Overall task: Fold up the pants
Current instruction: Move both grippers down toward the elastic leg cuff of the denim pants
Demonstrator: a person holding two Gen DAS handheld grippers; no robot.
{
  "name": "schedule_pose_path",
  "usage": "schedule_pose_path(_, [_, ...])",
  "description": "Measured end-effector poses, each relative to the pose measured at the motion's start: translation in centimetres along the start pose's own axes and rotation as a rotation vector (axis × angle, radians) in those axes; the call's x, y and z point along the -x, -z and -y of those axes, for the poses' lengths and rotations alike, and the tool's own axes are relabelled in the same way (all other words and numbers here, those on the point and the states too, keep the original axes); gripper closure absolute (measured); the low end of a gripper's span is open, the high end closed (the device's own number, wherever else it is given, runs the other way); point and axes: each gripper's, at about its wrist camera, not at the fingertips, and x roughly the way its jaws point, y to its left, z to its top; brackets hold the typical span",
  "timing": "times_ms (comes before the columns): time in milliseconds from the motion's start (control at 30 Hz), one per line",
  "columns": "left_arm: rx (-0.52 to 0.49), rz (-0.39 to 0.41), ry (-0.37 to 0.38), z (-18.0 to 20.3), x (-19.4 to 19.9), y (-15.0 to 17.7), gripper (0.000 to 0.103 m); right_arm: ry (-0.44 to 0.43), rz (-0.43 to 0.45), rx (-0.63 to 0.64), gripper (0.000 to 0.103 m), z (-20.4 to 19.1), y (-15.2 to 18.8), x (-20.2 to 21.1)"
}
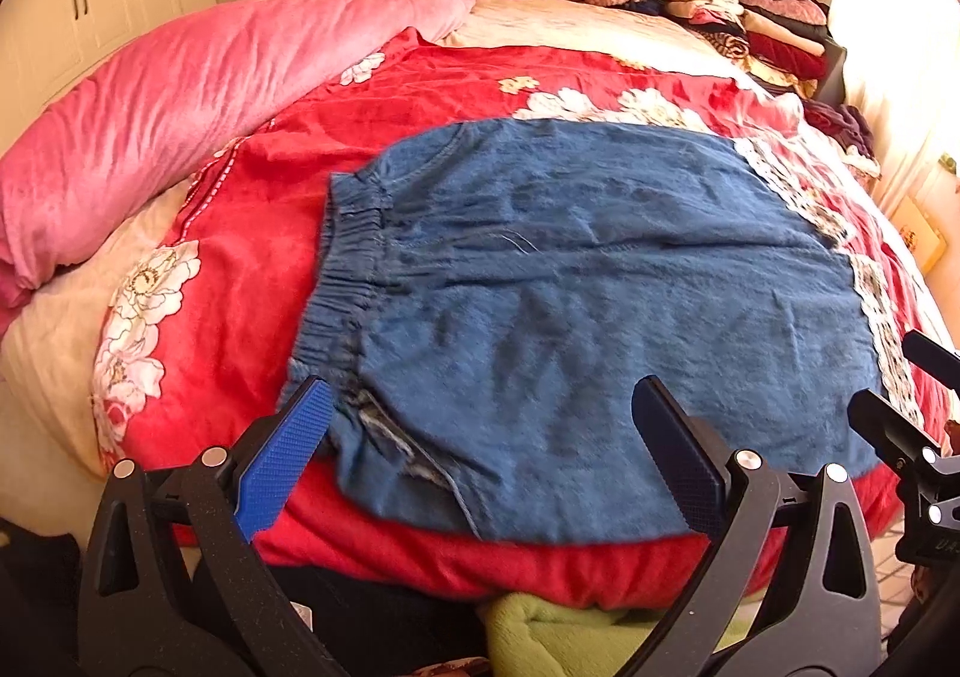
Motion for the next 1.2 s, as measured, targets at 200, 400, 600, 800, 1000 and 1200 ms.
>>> schedule_pose_path(200, [0.006,-0.004,-0.012,-1.1,-1.3,-1.7,0.009,-0.004,-0.017,-0.003,0.004,0.4,-1.5,-1.8])
schedule_pose_path(400, [0.015,-0.005,-0.013,-2.4,-2.9,-3.9,0.009,-0.027,-0.034,0.023,0.004,0.3,-3.9,-4.3])
schedule_pose_path(600, [0.029,-0.009,-0.041,-5.0,-5.2,-7.0,0.009,-0.074,-0.011,0.078,0.004,-0.7,-7.9,-6.4])
schedule_pose_path(800, [0.045,-0.029,-0.051,-7.9,-8.3,-9.9,0.009,-0.13,-0.03,0.152,0.004,-2.1,-11.9,-9.8])
schedule_pose_path(1000, [0.038,-0.106,-0.041,-10.2,-13.0,-11.7,0.009,-0.154,-0.09,0.193,0.004,-2.3,-15.0,-14.7])
schedule_pose_path(1200, [0.02,-0.13,0.047,-10.6,-16.0,-12.6,0.009,-0.177,-0.119,0.211,0.004,-1.5,-17.5,-18.8])
